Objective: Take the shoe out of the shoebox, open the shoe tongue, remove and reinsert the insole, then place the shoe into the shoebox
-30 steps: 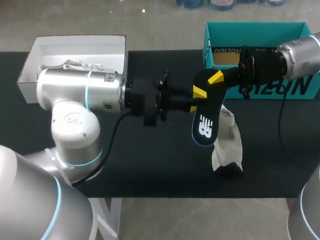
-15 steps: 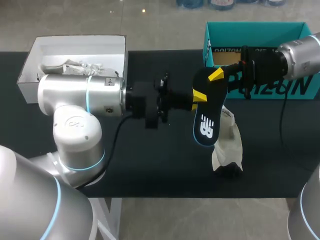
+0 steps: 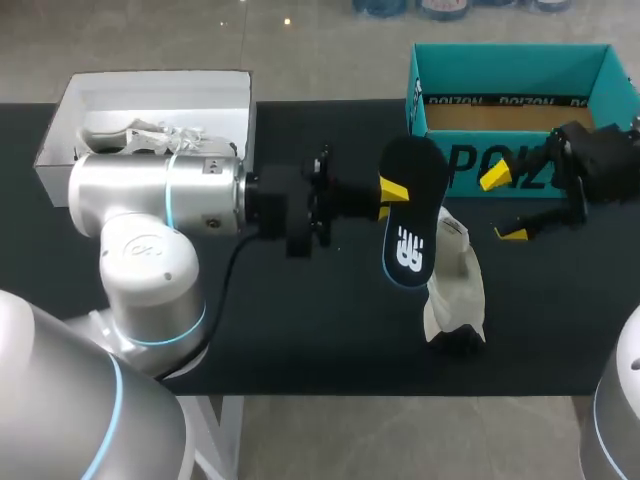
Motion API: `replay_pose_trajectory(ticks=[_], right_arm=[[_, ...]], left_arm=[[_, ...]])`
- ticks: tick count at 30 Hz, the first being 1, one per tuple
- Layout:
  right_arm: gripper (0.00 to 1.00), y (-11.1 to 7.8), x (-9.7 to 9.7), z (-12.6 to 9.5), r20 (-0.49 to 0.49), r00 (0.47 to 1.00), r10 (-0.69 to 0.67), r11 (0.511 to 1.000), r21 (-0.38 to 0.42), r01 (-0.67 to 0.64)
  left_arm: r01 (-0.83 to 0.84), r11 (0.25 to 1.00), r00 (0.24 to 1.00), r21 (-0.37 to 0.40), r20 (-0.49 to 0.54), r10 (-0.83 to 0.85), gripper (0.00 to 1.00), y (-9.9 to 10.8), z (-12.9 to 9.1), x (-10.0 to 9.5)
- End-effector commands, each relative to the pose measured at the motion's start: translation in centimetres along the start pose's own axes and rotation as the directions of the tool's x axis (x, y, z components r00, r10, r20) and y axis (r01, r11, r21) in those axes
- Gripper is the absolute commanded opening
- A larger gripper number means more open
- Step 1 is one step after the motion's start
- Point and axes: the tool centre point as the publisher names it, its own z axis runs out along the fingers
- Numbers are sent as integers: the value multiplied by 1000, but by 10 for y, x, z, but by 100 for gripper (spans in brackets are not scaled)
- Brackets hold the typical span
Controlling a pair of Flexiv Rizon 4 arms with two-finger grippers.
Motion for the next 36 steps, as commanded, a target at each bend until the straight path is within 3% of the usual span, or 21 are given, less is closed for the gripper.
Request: replay_pose_trajectory(ticks=[1, 21, 25, 28, 32, 36], right_arm=[[100, -39, -6, -16, 226, 974, 22, 1000, -21, -18], [100, -39, -6, -16, 226, 974, 22, 1000, -21, -18], [100, -62, -26, -4, 394, 916, -78, 996, -3, 86], [100, -83, -44, 2, 521, 835, -178, 981, 27, 192], [100, -107, -61, -1, 554, 791, -259, 961, 69, 266], [100, -123, -79, -19, 540, 790, -291, 951, 78, 298]], left_arm=[[0, 1000, 1000, -9, 7, 0, 0, -5, 0, 2], [34, 999, 998, -9, -49, -34, 0, -14, 2, 2], [40, 999, 999, -21, -37, -40, 0, -14, 1, -1], [43, 999, 999, -25, -32, -44, 0, -13, 4, -2], [46, 999, 998, -18, -36, -46, 0, -13, 7, -3], [49, 999, 998, -16, -41, -49, 0, -11, 8, -1]])
